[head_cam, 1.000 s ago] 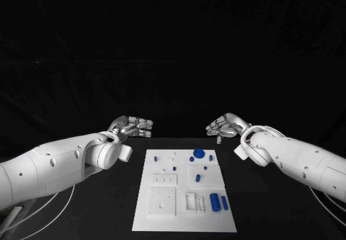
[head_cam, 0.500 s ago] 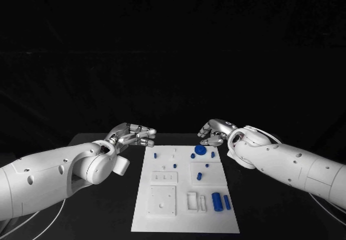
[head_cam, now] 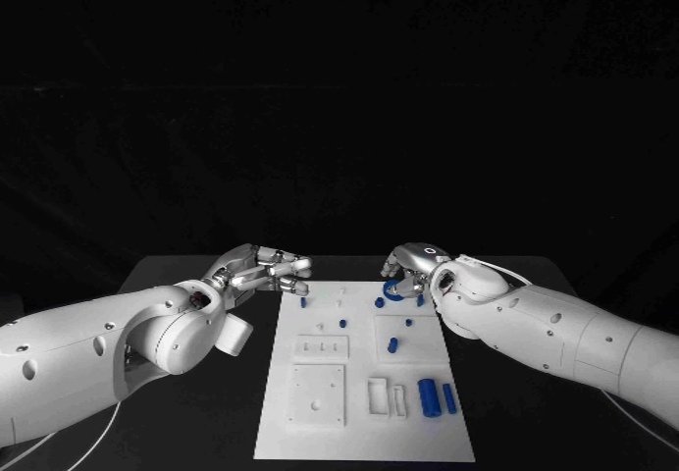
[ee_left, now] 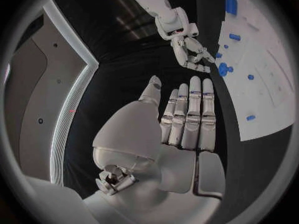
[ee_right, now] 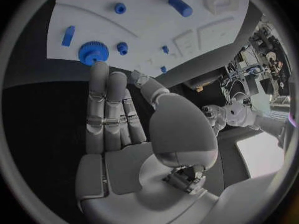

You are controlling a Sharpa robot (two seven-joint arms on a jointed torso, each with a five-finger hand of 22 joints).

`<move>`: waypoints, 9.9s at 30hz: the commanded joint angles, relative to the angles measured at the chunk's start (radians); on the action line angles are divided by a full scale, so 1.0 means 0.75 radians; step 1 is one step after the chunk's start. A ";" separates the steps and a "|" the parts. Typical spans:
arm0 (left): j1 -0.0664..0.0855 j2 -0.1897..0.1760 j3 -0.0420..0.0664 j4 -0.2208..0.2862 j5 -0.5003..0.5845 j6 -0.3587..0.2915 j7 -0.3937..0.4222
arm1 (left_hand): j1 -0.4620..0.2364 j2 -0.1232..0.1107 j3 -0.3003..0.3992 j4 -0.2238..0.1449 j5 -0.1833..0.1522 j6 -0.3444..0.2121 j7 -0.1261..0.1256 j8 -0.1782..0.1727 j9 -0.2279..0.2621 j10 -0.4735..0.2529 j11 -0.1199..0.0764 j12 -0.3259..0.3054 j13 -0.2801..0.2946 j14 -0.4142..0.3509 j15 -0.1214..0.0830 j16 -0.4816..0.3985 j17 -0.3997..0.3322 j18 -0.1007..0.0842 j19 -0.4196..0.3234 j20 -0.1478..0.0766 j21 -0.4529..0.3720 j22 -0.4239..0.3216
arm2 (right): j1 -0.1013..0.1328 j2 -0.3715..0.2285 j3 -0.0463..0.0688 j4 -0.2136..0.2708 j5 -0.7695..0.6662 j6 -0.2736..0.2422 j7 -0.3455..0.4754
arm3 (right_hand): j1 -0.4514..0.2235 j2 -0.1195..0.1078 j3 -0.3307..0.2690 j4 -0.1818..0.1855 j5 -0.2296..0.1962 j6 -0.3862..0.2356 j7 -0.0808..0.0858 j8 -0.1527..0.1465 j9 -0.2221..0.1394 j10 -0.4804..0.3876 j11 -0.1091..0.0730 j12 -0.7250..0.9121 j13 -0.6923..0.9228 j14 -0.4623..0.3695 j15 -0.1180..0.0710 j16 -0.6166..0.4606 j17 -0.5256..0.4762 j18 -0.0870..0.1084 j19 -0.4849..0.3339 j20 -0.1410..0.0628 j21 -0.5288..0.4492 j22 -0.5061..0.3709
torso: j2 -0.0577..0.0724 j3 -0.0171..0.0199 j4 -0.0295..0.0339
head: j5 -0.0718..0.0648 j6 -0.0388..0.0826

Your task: Assemble the parts on the task board

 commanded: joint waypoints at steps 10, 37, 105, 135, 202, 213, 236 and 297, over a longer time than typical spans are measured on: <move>0.021 -0.013 0.007 0.019 -0.006 0.021 0.000 | -0.020 -0.010 -0.016 0.003 -0.015 -0.017 0.002 -0.003 0.000 -0.040 0.008 -0.003 0.002 -0.011 0.009 -0.015 -0.002 -0.006 -0.004 0.009 -0.013 -0.012 | -0.001 0.029 -0.016 -0.005 -0.099 0.044 -0.068 | -0.004 -0.020 0.035 0.002 -0.007 0.005 0.005 -0.008 -0.001 0.005 -0.005 0.000 -0.001 -0.005 0.014 0.087 -0.078 0.029 0.024 0.011 -0.019 0.097 | 0.048 0.0017 0.0075 | -0.010 0.027; 0.023 0.004 0.008 0.012 -0.005 0.031 -0.009 | -0.020 -0.010 -0.013 0.002 -0.014 -0.024 0.005 -0.002 0.001 -0.046 0.010 -0.003 0.002 -0.014 0.011 -0.020 -0.002 -0.005 -0.003 0.012 -0.018 -0.024 | -0.001 0.040 -0.024 0.002 -0.120 0.051 -0.115 | -0.035 -0.019 0.151 0.007 -0.011 0.033 0.019 -0.007 -0.001 0.036 -0.008 0.000 -0.001 -0.021 0.012 0.174 -0.143 0.038 0.040 0.008 -0.053 0.238 | 0.098 -0.0021 0.0090 | -0.008 0.022; 0.028 0.028 0.014 -0.009 -0.005 0.023 -0.022 | -0.021 -0.007 -0.011 0.004 -0.013 -0.030 0.006 -0.003 0.001 -0.047 0.011 -0.003 0.002 -0.014 0.012 -0.020 -0.001 -0.004 0.000 0.012 -0.018 -0.036 | 0.038 0.211 -0.023 -0.017 -0.230 -0.143 -0.272 | -0.011 0.043 0.347 -0.015 -0.133 0.250 -0.033 -0.005 0.017 0.303 -0.084 0.001 0.003 -0.027 -0.055 0.178 -0.124 -0.015 0.036 -0.060 -0.091 0.538 | 0.138 -0.0029 0.0199 | 0.011 0.078; 0.043 0.039 0.015 0.011 -0.008 0.014 -0.023 | -0.019 -0.009 -0.008 0.000 -0.012 -0.037 0.008 -0.002 0.001 -0.049 0.012 -0.003 0.002 -0.014 0.012 -0.020 -0.001 -0.004 -0.001 0.013 -0.016 -0.038 | 0.039 0.281 -0.021 -0.079 -0.289 -0.175 -0.409 | -0.005 0.032 0.371 -0.017 -0.142 0.248 -0.032 -0.005 0.015 0.297 -0.081 0.001 0.003 -0.026 -0.053 0.167 -0.127 -0.013 0.041 -0.058 -0.133 0.598 | 0.152 -0.0215 0.0449 | -0.011 0.078; 0.062 0.053 0.015 -0.013 -0.007 -0.011 -0.009 | -0.020 -0.015 -0.003 -0.003 -0.011 -0.054 0.014 -0.002 0.001 -0.079 0.019 -0.003 0.002 -0.014 0.014 -0.020 -0.001 -0.002 -0.001 0.015 -0.015 -0.040 | 0.031 0.336 -0.021 -0.192 -0.095 -0.224 -0.302 | 0.039 -0.083 -0.086 0.212 -0.180 -0.019 0.006 -0.007 -0.001 -0.057 0.007 0.001 0.000 -0.018 0.019 0.146 -0.172 0.035 0.124 0.017 -0.320 0.521 | 0.163 -0.0226 0.0523 | -0.018 0.060; 0.062 0.031 0.015 -0.022 -0.005 -0.009 -0.001 | -0.020 -0.017 -0.001 -0.005 -0.011 -0.053 0.014 -0.002 0.002 -0.077 0.019 -0.002 0.002 -0.014 0.014 -0.020 -0.001 -0.001 -0.002 0.015 -0.015 -0.040 | 0.040 0.134 0.046 0.059 -0.008 -0.273 -0.266 | 0.000 -0.062 0.031 0.167 -0.172 0.028 0.007 -0.007 0.000 0.186 -0.048 -0.001 0.004 -0.017 -0.016 0.151 -0.169 0.007 0.122 -0.015 -0.302 0.517 | 0.158 -0.0165 0.0291 | -0.003 0.076; 0.059 0.031 0.014 -0.054 -0.005 0.045 0.006 | -0.021 -0.015 0.000 -0.007 -0.011 -0.053 0.014 -0.002 0.002 -0.076 0.019 -0.003 0.002 -0.016 0.014 -0.020 -0.001 -0.001 -0.004 0.016 -0.016 -0.040 | 0.055 -0.070 0.135 0.081 0.222 0.129 -0.225 | 0.000 -0.002 -0.232 0.140 -0.027 -0.099 -0.025 -0.007 0.000 0.279 -0.172 1.264 1.459 -0.031 -0.097 0.360 0.454 -0.082 0.112 -0.099 0.072 0.917 | 0.145 -0.0025 0.0017 | 0.012 0.080; 0.032 0.060 0.013 -0.098 -0.003 0.098 -0.014 | -0.022 -0.007 -0.002 -0.015 -0.011 -0.056 0.014 -0.002 0.002 -0.081 0.020 -0.003 0.002 -0.020 0.016 -0.022 -0.001 0.000 -0.005 0.017 -0.017 -0.041 | 0.009 0.029 0.113 -0.101 0.065 0.141 -0.253 | -0.054 0.052 -0.082 0.097 -0.047 0.079 -0.038 -0.007 0.001 0.288 -0.155 1.299 1.487 -0.016 -0.081 0.371 0.538 -0.083 0.139 -0.085 0.047 1.063 | 0.148 -0.0043 0.0033 | -0.001 0.056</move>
